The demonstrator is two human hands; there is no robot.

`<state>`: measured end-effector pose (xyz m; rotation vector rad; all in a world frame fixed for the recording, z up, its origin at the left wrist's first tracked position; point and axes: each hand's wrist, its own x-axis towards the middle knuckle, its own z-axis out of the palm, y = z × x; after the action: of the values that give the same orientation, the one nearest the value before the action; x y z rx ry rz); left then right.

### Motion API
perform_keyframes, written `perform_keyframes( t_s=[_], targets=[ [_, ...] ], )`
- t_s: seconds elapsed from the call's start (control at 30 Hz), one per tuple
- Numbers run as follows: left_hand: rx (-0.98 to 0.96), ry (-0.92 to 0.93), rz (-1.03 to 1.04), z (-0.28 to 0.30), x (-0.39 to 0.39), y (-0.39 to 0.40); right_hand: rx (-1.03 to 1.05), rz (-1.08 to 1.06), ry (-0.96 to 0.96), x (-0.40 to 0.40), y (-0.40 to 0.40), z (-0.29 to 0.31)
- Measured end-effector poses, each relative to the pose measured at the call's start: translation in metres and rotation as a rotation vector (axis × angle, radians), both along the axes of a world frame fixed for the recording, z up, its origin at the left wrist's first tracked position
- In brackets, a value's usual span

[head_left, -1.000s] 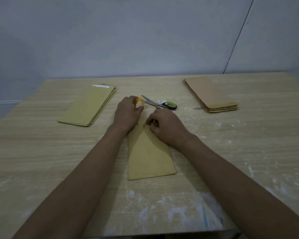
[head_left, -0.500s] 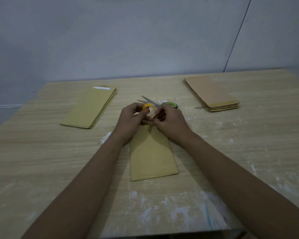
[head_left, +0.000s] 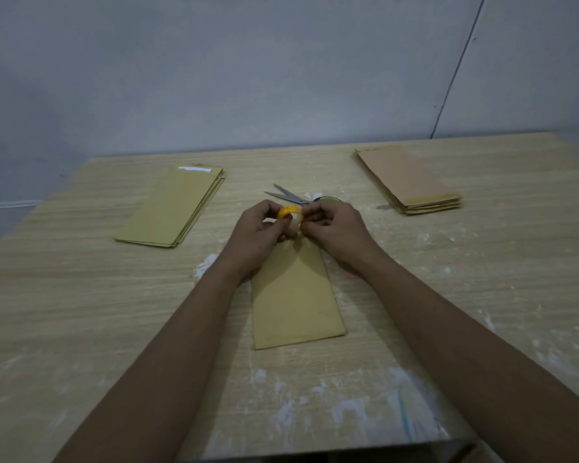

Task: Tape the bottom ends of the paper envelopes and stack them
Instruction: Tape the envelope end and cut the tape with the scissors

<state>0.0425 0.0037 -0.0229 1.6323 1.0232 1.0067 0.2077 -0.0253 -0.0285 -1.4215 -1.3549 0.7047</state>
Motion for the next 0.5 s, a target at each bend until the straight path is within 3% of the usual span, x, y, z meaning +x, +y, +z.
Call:
perform_keyframes(
  t_s=[0.5],
  targets=[
    [0.054,0.053,-0.017,-0.005,-0.0034,0.0024,-0.043,0.054,0.253,0.0035,-0.0035,0.005]
  ],
)
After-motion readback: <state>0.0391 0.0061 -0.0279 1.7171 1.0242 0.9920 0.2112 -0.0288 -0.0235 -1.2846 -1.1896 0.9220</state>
